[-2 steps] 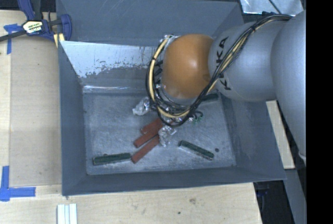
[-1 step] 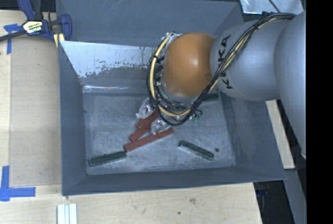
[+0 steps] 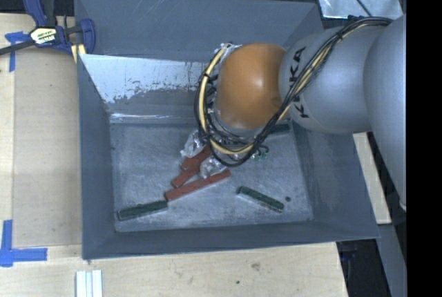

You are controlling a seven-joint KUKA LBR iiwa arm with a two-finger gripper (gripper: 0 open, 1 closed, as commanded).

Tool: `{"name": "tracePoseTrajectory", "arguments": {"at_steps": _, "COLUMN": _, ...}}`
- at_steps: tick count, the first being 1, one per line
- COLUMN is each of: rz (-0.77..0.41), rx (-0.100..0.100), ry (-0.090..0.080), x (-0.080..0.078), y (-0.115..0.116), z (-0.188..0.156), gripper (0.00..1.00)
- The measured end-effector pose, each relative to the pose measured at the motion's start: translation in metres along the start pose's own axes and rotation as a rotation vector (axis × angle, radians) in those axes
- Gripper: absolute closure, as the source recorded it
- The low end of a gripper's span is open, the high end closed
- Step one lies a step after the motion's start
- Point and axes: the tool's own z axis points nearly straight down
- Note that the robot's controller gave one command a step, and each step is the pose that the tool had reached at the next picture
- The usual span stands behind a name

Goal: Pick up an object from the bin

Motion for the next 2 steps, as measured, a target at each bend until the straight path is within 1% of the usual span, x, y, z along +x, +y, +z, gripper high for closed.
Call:
{"name": "tracePoseTrajectory", "arguments": {"at_steps": 1, "rz": 0.0, "rx": -0.002, "ry": 0.004, "x": 0.001, "y": 0.0, "z": -0.002, "gripper": 1.0}}
{"name": "tracePoseTrajectory", "arguments": {"at_steps": 2, "rz": 0.0, "rx": -0.008, "ry": 0.018, "x": 0.004, "y": 0.002, "z": -0.015, "gripper": 1.0}}
